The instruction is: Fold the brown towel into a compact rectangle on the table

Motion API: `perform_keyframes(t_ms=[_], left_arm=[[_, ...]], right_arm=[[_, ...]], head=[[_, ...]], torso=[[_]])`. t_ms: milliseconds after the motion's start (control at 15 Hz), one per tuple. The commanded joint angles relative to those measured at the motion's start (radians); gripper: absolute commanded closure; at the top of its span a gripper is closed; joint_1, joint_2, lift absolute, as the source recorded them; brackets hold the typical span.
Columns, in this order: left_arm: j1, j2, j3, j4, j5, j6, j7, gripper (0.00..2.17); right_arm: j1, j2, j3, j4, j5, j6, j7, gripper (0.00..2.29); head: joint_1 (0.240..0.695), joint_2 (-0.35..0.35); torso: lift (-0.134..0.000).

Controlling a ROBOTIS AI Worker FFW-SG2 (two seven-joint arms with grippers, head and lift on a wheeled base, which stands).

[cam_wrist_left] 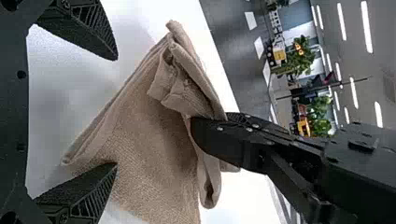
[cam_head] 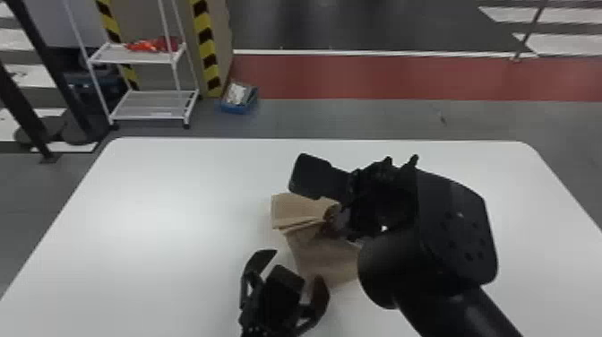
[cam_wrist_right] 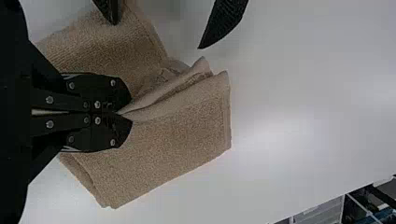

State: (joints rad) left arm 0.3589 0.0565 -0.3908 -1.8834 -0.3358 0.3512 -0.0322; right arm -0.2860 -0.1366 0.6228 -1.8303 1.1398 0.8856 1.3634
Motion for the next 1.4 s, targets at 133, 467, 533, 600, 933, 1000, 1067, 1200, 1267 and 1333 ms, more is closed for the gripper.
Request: perform_keyframes(t_ms=[133,467,533,600,933,1000,1067,1200,1267,1333], left_arm=[[-0.003,0.000,0.000,0.001,0.000,0.025,-0.002,0.08],[-0.008,0.000,0.000,0.001,0.000,0.047,-0.005,0.08],[-0.008,0.000,0.000,0.001,0.000,0.044,-0.005,0.08],[-0.008,-0.001,0.003,0.000,0.000,0.047,-0.005,0.08],[0.034,0.006,0.012,-0.148,0.000,0.096,-0.041,0.08],[0.046,0.006,0.012,-0.175,0.001,0.105,-0.052,0.08],[0.049,0.006,0.010,-0.195,0.006,0.130,-0.055,0.08],[0.035,0.005,0.013,-0.180,0.032,0.111,-0.038,0.08],[0.023,0.002,0.012,-0.157,0.038,0.108,-0.037,0.08],[0.009,-0.003,0.009,-0.123,0.038,0.099,-0.035,0.08]], right_arm=[[0.016,-0.060,-0.003,-0.053,-0.006,-0.024,0.004,1.43],[0.037,-0.098,-0.023,-0.118,-0.017,-0.046,0.004,1.43],[0.041,-0.100,-0.026,-0.132,-0.018,-0.046,0.004,1.43],[0.041,-0.104,-0.032,-0.138,-0.023,-0.046,0.004,1.43],[0.039,-0.112,-0.055,-0.138,-0.025,-0.055,0.004,1.43],[0.037,-0.112,-0.057,-0.138,-0.025,-0.058,0.004,1.43],[0.037,-0.112,-0.057,-0.138,-0.025,-0.058,0.004,1.43],[0.037,-0.110,-0.058,-0.138,-0.025,-0.058,0.004,1.43],[0.039,-0.110,-0.058,-0.138,-0.025,-0.058,0.004,1.43],[0.042,-0.110,-0.060,-0.138,-0.025,-0.058,0.004,1.43]], head=[[0.695,-0.008],[0.695,-0.032],[0.695,-0.033],[0.695,-0.034],[0.695,-0.039],[0.695,-0.040],[0.695,-0.044],[0.695,-0.046],[0.695,-0.045],[0.695,-0.044]], torso=[[-0.124],[-0.124],[-0.124],[-0.124],[-0.124],[-0.124],[-0.124],[-0.124],[-0.124],[-0.124]])
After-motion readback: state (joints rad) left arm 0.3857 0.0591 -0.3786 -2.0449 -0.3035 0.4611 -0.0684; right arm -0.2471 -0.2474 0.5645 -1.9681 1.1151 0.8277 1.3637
